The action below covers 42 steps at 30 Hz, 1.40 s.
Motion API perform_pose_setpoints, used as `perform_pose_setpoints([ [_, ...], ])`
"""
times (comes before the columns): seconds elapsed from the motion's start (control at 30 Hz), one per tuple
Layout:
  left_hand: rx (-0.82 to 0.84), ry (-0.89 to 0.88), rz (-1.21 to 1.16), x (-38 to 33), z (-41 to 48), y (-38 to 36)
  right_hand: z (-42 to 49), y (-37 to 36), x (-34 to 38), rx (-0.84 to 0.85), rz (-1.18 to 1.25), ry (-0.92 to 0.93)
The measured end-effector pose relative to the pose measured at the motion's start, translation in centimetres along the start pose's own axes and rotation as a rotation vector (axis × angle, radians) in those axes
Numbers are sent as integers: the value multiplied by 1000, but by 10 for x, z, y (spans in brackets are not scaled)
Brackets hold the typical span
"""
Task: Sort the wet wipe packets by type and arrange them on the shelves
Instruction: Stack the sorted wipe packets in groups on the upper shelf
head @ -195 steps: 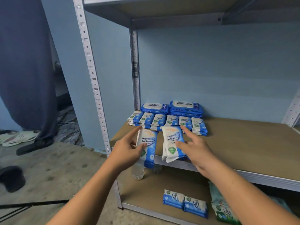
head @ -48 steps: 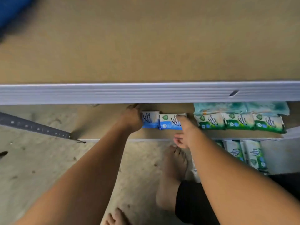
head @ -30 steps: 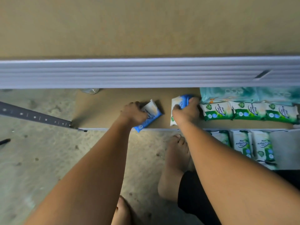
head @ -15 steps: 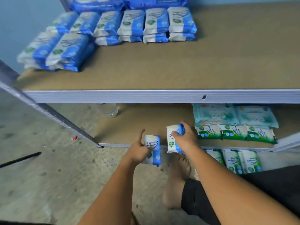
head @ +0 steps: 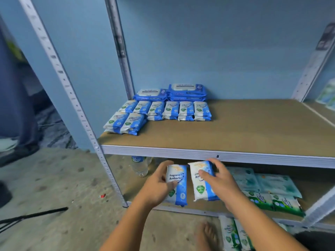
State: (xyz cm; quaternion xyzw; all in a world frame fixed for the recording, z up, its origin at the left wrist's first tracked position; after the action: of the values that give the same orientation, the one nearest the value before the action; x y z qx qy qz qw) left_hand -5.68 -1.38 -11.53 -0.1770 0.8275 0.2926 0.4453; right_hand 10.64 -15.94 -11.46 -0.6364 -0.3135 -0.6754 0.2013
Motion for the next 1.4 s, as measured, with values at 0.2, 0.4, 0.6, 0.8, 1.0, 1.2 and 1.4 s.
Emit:
perform_pose_setpoints([
  [0.2,-80,-204,152,-75,-26,38,27,6,87,-12,20,192],
  [0.4,-171,-280,273,-120,-15,70,71,-12,121,-11,80,258],
  [0.6,-200,-198,215,-119,14,89,110,-37,111,-28,208,173],
  [0.8,-236,-129,253,-118,55,105,148,-64,101,10,95,163],
  [1.0,-283,-74,311,-116,82,115,171,-79,93,27,-123,171],
  [1.2,-469,-123,610,-119,82,121,174,-82,91,43,-379,254],
  [1.4,-676,-158,993,-134,66,123,158,-80,102,-23,-621,440],
])
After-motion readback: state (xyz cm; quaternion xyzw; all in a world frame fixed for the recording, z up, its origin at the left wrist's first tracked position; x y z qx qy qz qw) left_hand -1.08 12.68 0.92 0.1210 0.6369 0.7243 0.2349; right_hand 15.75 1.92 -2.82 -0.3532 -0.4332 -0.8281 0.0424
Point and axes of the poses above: each hand's wrist, its own z-axis towards the middle knuckle, its own y-axis out of the back of the hand, x = y × z, the point moved 2 cm from there along z, towards the middle knuckle, and after that the axes turned 14 degrees about y, right-handed, at the moved point
